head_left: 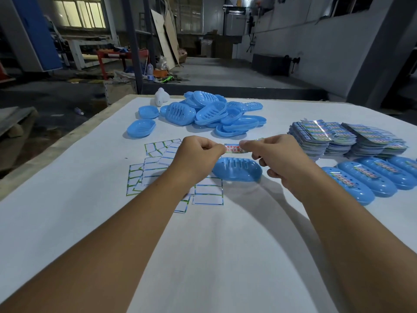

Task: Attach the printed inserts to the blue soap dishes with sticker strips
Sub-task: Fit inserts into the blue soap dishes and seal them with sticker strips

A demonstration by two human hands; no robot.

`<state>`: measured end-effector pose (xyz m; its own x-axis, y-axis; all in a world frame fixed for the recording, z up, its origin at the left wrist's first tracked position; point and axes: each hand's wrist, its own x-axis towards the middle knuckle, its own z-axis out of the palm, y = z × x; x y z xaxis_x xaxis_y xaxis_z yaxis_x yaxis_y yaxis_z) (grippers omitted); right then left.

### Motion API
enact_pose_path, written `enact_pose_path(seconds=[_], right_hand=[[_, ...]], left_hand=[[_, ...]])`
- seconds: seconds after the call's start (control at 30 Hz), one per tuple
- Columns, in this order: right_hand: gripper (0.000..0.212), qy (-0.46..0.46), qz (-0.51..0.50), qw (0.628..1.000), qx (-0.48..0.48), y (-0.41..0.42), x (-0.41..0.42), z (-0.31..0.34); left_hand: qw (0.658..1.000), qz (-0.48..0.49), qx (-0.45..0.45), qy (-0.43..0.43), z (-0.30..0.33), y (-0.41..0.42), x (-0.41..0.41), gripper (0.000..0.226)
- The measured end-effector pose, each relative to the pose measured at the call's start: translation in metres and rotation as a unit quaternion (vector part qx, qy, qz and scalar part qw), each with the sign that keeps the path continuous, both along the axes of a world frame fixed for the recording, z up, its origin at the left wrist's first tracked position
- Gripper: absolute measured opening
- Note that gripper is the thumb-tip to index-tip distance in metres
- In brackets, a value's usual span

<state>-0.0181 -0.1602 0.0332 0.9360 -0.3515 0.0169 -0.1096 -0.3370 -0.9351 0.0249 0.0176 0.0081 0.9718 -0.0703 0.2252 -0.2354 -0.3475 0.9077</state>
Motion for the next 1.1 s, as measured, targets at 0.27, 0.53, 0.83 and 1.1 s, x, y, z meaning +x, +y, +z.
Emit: enact_pose_path(seconds=[0.27,0.53,0.83,1.1], right_hand=[[0.046,0.010,-0.005,0.988,-0.151,-0.008,0.005,-0.010],[0.041,0.025,-0.007,0.980,-0.197,-0.008,0.011,-0.016],[0.037,0.031,-0.008,0.977,-0.210,-0.009,0.014,-0.018],[0.036,0.035,-0.030,0.962,-0.270,-0.001,0.013,-0.017]], left_hand=[[0.996,-0.008,0.092,0.020,-0.008,-0.010,0.003,0.031],[0.986,0.004,0.167,0.012,-0.007,-0.012,0.004,0.028],[0.974,0.037,0.223,-0.017,-0.005,-0.019,-0.001,0.029],[0.936,0.069,0.340,-0.056,0.001,-0.030,-0.002,0.034]])
